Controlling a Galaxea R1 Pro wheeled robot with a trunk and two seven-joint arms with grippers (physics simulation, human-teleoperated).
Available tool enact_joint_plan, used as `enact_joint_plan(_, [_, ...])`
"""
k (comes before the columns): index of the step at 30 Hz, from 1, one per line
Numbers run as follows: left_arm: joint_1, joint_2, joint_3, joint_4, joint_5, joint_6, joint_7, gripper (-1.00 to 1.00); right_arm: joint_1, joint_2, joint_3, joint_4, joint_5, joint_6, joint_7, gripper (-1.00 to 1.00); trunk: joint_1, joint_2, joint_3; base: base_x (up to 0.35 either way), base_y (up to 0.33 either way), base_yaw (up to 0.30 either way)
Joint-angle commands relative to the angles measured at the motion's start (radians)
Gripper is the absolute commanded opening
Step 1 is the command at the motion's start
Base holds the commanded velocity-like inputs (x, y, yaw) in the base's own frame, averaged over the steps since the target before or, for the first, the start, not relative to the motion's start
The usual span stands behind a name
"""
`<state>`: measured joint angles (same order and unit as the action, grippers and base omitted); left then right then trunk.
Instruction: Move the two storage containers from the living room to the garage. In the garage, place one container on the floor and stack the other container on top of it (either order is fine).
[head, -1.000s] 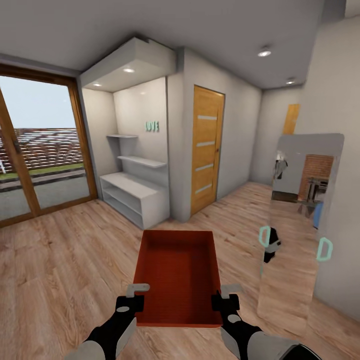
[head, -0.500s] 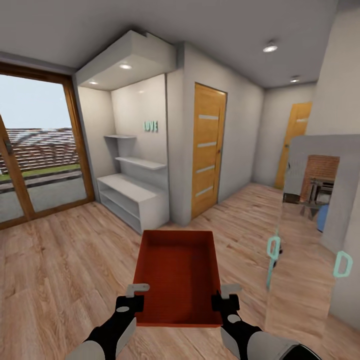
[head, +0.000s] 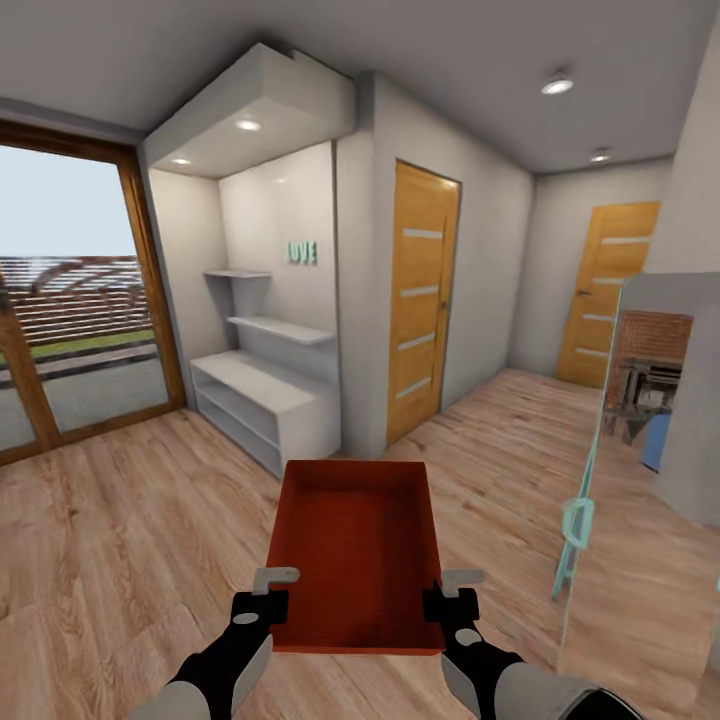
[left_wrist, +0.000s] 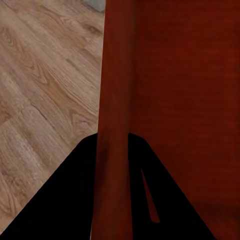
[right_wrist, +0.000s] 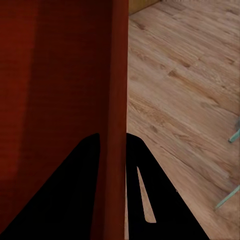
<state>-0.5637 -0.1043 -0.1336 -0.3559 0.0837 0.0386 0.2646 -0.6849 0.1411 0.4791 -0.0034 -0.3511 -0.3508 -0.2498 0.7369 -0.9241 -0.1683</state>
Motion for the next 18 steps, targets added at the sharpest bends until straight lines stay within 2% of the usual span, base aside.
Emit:
enact_joint_plan(1, [-0.001,0.0,0.006,-0.005,0.025,0.004,0.007,-1.0,-0.001,0.001,-0.043,-0.001,0.014,0.004,0.016,-1.0,0.001,-0.001,-0.001,0.322,0.098,-0.094])
enact_joint_plan(6, [-0.001,0.0,0.006,-0.006,0.025,0.004,0.007,-1.0,-0.001,0.001,-0.043,-0.001,0.014,0.004,0.016,-1.0,0.001,-0.001,-0.001,0.322,0.101,-0.211])
enact_joint_plan(18, [-0.001,0.0,0.007,-0.008,0.025,0.005,0.005,-1.0,-0.001,0.001,-0.043,-0.001,0.014,0.004,0.017,-1.0,0.001,-0.001,-0.001,0.322,0.137,-0.278])
